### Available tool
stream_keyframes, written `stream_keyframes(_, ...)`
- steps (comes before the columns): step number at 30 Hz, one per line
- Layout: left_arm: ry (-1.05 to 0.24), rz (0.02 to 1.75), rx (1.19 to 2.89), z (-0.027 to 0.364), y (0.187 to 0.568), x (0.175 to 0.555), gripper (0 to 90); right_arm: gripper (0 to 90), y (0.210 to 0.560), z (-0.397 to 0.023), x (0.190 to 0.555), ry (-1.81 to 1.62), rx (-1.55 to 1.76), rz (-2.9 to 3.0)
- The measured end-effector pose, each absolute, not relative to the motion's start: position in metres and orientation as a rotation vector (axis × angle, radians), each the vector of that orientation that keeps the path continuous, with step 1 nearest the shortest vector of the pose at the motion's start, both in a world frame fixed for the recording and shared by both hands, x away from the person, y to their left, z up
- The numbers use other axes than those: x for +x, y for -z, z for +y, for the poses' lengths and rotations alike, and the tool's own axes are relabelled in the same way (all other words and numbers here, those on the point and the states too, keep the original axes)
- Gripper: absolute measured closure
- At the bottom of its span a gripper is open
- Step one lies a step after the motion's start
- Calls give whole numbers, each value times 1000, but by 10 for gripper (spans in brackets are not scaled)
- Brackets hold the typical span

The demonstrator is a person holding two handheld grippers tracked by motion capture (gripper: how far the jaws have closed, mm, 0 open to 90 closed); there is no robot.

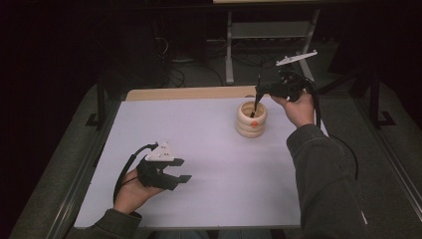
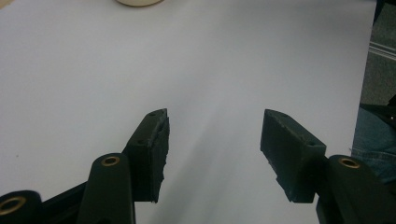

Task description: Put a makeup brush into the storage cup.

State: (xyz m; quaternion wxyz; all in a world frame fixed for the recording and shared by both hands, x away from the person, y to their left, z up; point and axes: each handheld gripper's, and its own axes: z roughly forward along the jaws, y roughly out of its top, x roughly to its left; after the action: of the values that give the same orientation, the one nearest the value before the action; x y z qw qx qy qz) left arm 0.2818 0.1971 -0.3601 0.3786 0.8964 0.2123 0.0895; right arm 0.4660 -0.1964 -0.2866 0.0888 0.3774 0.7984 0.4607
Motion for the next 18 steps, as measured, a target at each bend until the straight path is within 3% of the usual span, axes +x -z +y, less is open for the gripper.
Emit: stream_keyframes(18, -233, 546, 2288, 200, 359, 281, 408, 846, 311, -186, 480, -1293, 1207, 2366)
